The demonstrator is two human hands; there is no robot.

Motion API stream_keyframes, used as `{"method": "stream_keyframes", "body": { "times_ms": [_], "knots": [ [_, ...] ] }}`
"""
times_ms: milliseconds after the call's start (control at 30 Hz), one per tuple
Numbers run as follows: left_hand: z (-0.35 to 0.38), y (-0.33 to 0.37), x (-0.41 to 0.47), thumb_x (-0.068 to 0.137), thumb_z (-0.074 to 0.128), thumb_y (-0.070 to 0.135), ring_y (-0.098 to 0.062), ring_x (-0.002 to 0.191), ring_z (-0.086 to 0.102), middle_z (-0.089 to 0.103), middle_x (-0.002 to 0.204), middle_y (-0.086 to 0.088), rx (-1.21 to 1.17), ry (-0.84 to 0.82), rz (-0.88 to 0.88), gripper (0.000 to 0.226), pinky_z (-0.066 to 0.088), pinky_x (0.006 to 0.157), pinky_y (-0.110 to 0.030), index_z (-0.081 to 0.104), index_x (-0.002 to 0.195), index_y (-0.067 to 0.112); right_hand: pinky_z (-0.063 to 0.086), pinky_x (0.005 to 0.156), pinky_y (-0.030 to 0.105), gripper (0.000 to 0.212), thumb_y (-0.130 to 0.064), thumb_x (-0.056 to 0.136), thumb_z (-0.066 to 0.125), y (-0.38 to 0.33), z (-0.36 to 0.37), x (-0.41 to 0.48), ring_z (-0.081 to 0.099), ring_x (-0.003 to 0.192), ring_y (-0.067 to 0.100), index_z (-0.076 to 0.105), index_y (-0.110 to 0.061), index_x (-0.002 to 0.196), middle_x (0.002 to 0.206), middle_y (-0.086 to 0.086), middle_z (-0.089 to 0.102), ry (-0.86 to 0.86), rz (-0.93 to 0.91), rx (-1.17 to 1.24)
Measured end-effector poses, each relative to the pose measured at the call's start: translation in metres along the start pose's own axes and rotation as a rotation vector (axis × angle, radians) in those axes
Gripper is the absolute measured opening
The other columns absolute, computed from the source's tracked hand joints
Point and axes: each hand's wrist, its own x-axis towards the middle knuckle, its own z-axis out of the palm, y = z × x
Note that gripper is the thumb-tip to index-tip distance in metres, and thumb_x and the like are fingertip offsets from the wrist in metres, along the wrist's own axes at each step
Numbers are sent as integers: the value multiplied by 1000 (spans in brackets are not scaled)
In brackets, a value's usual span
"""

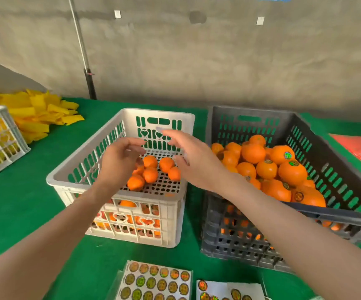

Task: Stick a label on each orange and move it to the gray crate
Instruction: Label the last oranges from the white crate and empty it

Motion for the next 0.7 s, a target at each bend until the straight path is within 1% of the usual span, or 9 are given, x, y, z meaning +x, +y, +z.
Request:
{"method": "stream_keyframes", "body": {
  "times_ms": [67,167,267,333,400,500,567,633,700],
  "knots": [
    [-15,-21,26,93,41,-9,-1,52,59,66,86,-4,12,30,-97,34,47,45,-18,61,92,19,38,104,36,71,-1,93,45,7,20,35,39,133,19,17,-34,149,150,1,36,-174,66,-76],
    [-23,-53,61,92,50,-2,-10,73,62,67,105,-12,217,-20,-194,23,51,63,-25,62,106,12,54,83,42,83,3,91,45,16,49,71,56,112,26,4,-39,150,144,11,42,-291,108,-152],
    [-12,-76,91,90,60,11,-15,91,58,64,118,-9,615,-285,-212,28,49,79,-25,62,118,10,54,78,51,86,-3,91,47,31,66,84,65,90,28,-3,-45,147,126,22,54,-311,193,-124],
    [4,-88,103,92,59,23,-16,85,58,65,101,-6,889,-495,-199,22,46,67,-21,63,110,11,53,80,52,83,-9,93,48,43,69,82,65,86,29,-3,-46,146,115,22,60,-300,236,-103],
    [24,-106,112,94,54,34,-17,78,58,60,85,-4,1064,-689,-241,30,43,59,-22,61,105,7,52,83,51,82,-11,94,50,53,68,80,63,93,30,-2,-44,147,111,18,62,-273,259,-96],
    [48,-140,123,94,49,51,-27,110,57,59,121,-10,1274,-907,-329,56,49,87,-33,52,130,8,52,83,49,81,-11,93,52,57,68,82,61,95,29,1,-42,148,107,15,62,-223,232,-47],
    [55,-166,125,89,57,52,-30,124,49,49,137,-10,1240,-913,-397,69,43,103,-41,40,141,10,52,81,45,81,-13,93,53,60,70,82,61,92,25,1,-43,147,104,11,61,-225,204,-30],
    [59,-181,124,87,64,44,-31,128,45,41,142,-10,1226,-908,-418,73,41,105,-44,33,145,11,53,79,39,81,-15,93,53,66,70,81,60,91,19,0,-45,146,104,5,59,-205,203,-20],
    [60,-187,124,85,68,32,-31,127,45,39,142,-11,1262,-932,-434,66,42,104,-44,40,141,10,50,73,27,82,-17,93,54,70,70,82,58,90,14,-1,-47,145,104,-1,56,-190,203,-11]
  ]
}}
